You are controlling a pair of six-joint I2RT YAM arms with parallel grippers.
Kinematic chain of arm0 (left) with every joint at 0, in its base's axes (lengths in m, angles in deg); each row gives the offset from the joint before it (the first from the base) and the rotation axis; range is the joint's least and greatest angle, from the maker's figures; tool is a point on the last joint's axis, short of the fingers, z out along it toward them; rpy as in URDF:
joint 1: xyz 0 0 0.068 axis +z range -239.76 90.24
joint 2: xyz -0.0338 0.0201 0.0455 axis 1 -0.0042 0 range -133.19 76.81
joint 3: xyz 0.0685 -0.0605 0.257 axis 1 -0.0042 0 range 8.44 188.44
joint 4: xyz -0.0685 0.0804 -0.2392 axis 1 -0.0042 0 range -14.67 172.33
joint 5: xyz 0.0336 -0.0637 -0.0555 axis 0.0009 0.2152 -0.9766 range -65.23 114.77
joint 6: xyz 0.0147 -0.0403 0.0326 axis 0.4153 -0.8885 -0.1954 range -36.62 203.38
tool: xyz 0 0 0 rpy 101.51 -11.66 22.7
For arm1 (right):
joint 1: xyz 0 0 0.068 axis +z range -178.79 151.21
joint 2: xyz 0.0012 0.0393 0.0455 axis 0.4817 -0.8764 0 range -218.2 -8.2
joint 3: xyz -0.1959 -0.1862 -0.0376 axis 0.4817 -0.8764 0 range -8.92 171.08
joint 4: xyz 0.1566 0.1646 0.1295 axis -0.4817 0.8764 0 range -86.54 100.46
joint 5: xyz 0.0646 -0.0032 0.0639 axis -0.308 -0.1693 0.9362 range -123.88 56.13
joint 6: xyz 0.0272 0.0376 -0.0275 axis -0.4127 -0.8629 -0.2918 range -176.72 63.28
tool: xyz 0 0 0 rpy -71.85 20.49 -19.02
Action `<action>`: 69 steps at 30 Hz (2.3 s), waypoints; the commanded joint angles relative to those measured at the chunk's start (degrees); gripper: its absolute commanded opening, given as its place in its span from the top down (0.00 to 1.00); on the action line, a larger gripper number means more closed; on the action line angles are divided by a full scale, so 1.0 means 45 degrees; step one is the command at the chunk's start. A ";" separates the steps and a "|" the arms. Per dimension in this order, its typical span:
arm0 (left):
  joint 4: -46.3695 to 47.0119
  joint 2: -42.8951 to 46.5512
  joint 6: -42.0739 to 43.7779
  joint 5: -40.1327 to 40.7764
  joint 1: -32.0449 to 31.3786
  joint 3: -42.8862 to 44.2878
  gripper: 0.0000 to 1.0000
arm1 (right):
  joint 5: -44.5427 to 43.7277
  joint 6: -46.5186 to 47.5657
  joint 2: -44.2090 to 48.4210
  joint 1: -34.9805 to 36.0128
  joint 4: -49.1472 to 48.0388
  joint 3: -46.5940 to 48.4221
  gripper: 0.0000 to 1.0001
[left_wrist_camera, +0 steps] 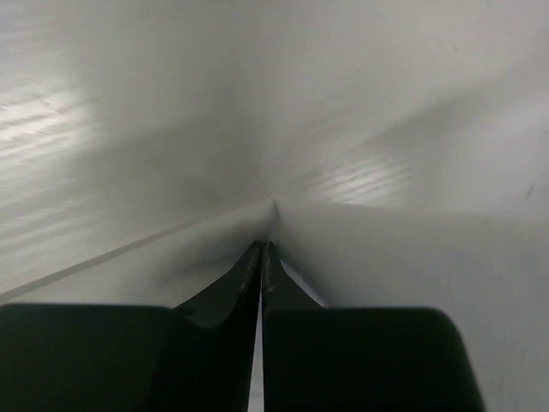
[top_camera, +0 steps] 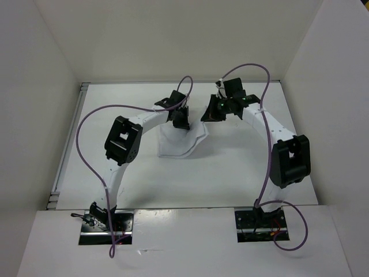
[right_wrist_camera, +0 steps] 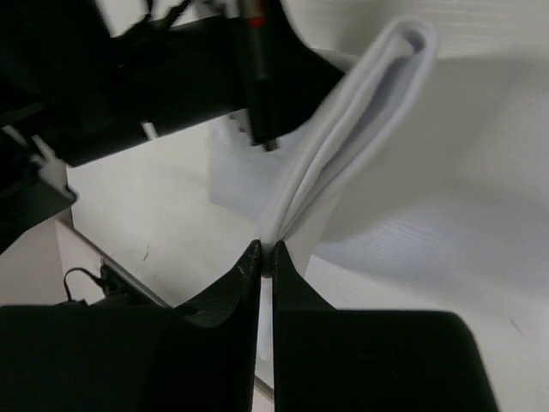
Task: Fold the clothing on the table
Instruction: Fold the skirt
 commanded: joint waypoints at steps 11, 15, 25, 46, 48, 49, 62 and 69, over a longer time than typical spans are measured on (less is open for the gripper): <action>-0.1519 0.3923 0.0561 0.0322 0.1397 0.0156 0.47 | 0.0110 0.0568 0.0732 0.0545 0.0455 0.0480 1.00; -0.1893 0.4730 0.1165 0.2371 0.1673 -0.1112 0.57 | 0.0110 0.0685 0.0732 0.0545 0.0572 0.0480 1.00; -0.2265 0.4476 0.1166 0.4465 0.1810 -0.3965 1.00 | 0.0110 0.0685 0.0614 0.0545 0.0572 0.0597 1.00; -0.0448 0.3753 0.0093 0.0950 0.1263 -0.5842 1.00 | 0.0344 0.0451 -0.0947 0.2008 0.0221 0.1359 1.00; -0.0447 0.3753 0.0092 0.0832 0.1263 -0.5842 1.00 | 0.0344 0.0334 -0.1415 0.2203 0.0084 0.1650 1.00; -0.0447 0.3753 0.0092 0.0832 0.1263 -0.5726 1.00 | 0.0344 0.0334 -0.1591 0.2379 0.0084 0.1806 1.00; -0.0565 0.3870 0.0444 0.0832 0.1263 -0.5608 1.00 | 0.0481 0.0217 -0.4209 0.3805 0.0102 0.3898 1.00; -0.0565 0.4123 0.0561 0.0832 0.1263 -0.5608 1.00 | 0.0715 -0.0057 -0.5146 0.3924 -0.0248 0.4152 1.00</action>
